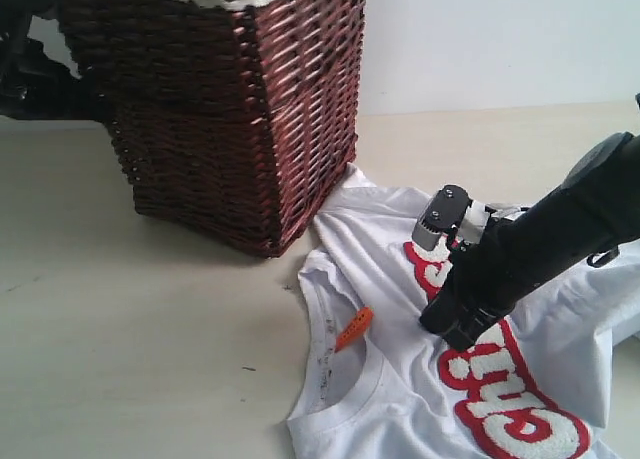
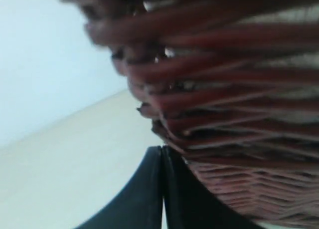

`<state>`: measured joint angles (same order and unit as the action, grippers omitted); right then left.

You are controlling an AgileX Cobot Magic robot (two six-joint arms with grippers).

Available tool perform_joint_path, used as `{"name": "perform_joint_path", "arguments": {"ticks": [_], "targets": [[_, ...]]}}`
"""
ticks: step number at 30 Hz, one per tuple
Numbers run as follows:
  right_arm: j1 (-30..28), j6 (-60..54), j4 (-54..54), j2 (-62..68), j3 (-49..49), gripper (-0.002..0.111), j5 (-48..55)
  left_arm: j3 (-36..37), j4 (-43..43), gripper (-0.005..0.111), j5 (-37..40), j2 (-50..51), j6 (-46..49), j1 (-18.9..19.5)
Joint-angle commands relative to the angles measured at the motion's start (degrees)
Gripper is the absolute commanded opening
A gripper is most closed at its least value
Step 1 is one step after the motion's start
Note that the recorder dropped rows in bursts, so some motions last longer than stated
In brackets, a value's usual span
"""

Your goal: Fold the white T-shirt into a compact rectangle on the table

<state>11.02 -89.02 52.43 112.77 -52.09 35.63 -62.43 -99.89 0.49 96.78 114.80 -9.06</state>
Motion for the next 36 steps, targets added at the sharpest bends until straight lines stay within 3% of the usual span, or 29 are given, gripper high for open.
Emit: {"name": "perform_joint_path", "arguments": {"ticks": [1,4,7,8,10,16,26,31,35,36], "targets": [[-0.4,-2.3,-3.6,-2.7,1.4,0.0,-0.4,0.0,-0.1,0.0,18.5,-5.8,-3.6,-1.3],[-0.4,-4.4,-0.6,-5.0,1.4,0.0,-1.1,0.8,6.0,0.0,27.0,-6.8,-4.5,-5.4],[-0.4,-8.8,3.4,-6.1,1.4,0.0,-0.9,1.6,9.0,0.0,26.6,-5.6,-5.4,-11.7],[-0.4,-9.4,5.3,-6.1,1.4,0.0,-1.0,1.6,9.0,0.0,22.1,-4.2,-5.4,-15.5],[-0.4,-9.8,6.1,-6.1,1.4,0.0,-1.0,1.6,8.8,0.0,10.7,-2.6,-5.5,-18.4],[-0.4,-9.3,6.8,-6.1,1.4,0.0,-0.9,1.6,5.7,0.0,-8.8,-1.3,-5.7,-17.0],[-0.4,-9.2,7.3,-6.1,1.4,0.0,-1.4,1.6,-0.1,0.0,-13.3,-9.1,-5.8,-17.2],[-0.4,-9.6,7.3,-6.1,1.4,0.0,-1.4,1.9,-0.1,0.0,-5.1,-11.2,-11.1,-17.2],[-0.4,-9.6,7.3,-6.1,1.4,0.0,-1.4,1.9,-0.1,0.0,23.4,-9.4,-16.0,-17.8],[-0.4,-9.7,7.6,-6.1,1.4,0.0,-1.4,1.9,-0.1,0.0,27.5,-8.0,-15.9,-18.5]]}}
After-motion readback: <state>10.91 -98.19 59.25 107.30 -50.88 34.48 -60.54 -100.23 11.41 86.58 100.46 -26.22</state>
